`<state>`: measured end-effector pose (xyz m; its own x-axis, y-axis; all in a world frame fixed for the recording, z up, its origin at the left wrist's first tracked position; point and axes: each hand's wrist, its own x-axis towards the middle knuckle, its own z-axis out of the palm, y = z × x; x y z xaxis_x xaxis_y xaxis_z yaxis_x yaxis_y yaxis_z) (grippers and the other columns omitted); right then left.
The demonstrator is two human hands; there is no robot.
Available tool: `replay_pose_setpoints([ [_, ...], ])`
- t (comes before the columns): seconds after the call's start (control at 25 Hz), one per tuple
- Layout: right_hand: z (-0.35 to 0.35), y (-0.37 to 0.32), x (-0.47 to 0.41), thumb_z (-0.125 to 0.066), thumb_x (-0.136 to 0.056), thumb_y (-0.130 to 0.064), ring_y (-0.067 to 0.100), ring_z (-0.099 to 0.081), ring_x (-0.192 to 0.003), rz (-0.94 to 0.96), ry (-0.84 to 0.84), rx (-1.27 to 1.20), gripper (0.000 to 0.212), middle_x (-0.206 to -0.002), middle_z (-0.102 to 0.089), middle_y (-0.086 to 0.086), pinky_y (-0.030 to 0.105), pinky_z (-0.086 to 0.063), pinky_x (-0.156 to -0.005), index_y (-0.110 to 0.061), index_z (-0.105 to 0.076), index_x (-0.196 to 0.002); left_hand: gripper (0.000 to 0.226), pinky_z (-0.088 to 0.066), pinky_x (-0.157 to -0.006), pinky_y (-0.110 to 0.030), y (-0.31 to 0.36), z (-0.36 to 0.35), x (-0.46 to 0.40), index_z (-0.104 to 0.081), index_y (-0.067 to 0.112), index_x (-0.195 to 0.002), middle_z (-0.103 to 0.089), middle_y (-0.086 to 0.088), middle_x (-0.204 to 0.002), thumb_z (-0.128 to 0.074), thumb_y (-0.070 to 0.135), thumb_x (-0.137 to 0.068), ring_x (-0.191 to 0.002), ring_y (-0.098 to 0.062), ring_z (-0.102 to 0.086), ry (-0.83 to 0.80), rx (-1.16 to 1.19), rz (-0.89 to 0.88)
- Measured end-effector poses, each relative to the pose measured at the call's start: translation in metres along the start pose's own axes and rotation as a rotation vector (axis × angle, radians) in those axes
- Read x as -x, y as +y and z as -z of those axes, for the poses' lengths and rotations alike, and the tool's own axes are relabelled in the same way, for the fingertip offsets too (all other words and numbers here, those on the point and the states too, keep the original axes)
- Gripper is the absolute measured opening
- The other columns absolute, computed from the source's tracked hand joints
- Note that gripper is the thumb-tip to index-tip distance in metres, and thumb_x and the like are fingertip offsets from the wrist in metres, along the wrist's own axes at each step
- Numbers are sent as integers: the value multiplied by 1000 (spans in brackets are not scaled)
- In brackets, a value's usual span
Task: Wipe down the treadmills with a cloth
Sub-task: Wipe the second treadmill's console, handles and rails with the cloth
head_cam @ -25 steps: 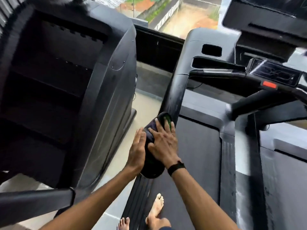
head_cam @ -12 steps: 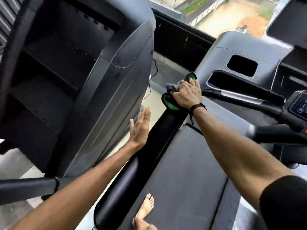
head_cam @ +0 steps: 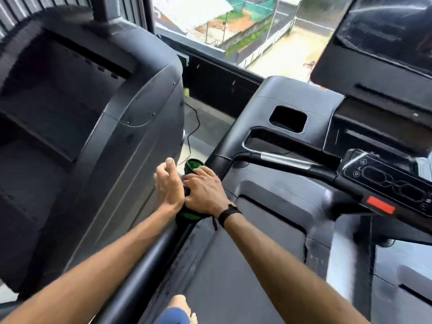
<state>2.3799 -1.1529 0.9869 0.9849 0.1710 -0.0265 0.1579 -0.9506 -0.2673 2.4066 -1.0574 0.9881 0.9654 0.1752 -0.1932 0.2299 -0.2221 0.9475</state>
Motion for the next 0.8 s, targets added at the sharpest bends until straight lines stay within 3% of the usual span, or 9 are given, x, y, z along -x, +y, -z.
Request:
replay_pose_setpoints([
  [0.12, 3, 16, 11, -61, -83, -34, 21, -46, -135, 17, 58, -148, 31, -131, -66, -8, 34, -15, -122, -24, -76, -107, 64, -32, -94, -31, 20, -23, -11, -46, -1, -133, -50, -14, -131, -25, 51, -103, -122, -26, -47, -50, 39, -43],
  [0.2, 5, 36, 0, -54, -83, -38, 19, -48, -133, -4, 103, -150, 35, -127, -68, -8, 39, -10, -124, -23, -76, -107, 55, -28, -92, -26, 35, -39, -21, -45, 3, -134, -46, -1, -123, -26, 46, -106, -114, -13, -43, -78, 58, -52],
  [0.32, 17, 90, -32, -49, -87, -47, 19, -47, -133, -136, 204, -60, 43, -126, -67, -12, 44, 2, -124, -24, -74, -114, 31, -33, -86, -26, 52, -69, -40, -52, 25, -97, -48, 12, -96, -30, 47, -102, -87, -1, -47, -114, 94, -126],
  [0.4, 34, 130, -55, -55, -88, -40, 23, -46, -135, -247, 245, 17, 39, -129, -65, -10, 47, 6, -123, -21, -71, -118, 28, -37, -85, -31, 64, -90, -55, -48, 29, -89, -48, 13, -90, -30, 49, -97, -84, -5, -48, -151, 95, -155],
  [0.44, 41, 145, -63, -54, -87, -35, 27, -47, -133, -313, 269, 57, 38, -129, -65, -6, 48, 4, -124, -19, -70, -118, 35, -36, -88, -31, 66, -98, -60, -53, 24, -98, -51, 11, -96, -31, 51, -97, -91, -9, -49, -188, 72, -161],
  [0.52, 58, 168, -77, -51, -83, -24, 35, -53, -123, -456, 339, 157, 40, -122, -66, 5, 53, -10, -123, -12, -68, -116, 55, -35, -94, -30, 72, -113, -72, -55, 14, -120, -52, 6, -111, -29, 56, -95, -107, -13, -48, -247, -13, -202],
  [0.56, 66, 178, -78, -53, -81, -19, 37, -56, -118, -512, 372, 213, 39, -116, -66, 8, 53, -18, -122, -10, -66, -117, 58, -37, -96, -32, 75, -120, -76, -55, 16, -121, -53, 5, -114, -28, 59, -93, -110, -16, -50, -252, -36, -229],
  [0.68, 94, 208, -57, -49, -82, -8, 36, -55, -116, -587, 427, 304, 45, -119, -62, 10, 49, -20, -121, -9, -58, -126, 42, -44, -96, -42, 97, -154, -76, -54, 30, -106, -59, 5, -109, -31, 61, -91, -108, -24, -55, -325, -41, -344],
  [0.8, 127, 226, -17, -50, -82, -4, 37, -54, -117, -649, 579, 248, 47, -122, -60, 12, 50, -19, -121, -6, -56, -128, 30, -48, -89, -41, 132, -203, -52, -58, 28, -95, -62, 5, -97, -41, 53, -91, -95, -21, -59, -455, 2, -431],
])
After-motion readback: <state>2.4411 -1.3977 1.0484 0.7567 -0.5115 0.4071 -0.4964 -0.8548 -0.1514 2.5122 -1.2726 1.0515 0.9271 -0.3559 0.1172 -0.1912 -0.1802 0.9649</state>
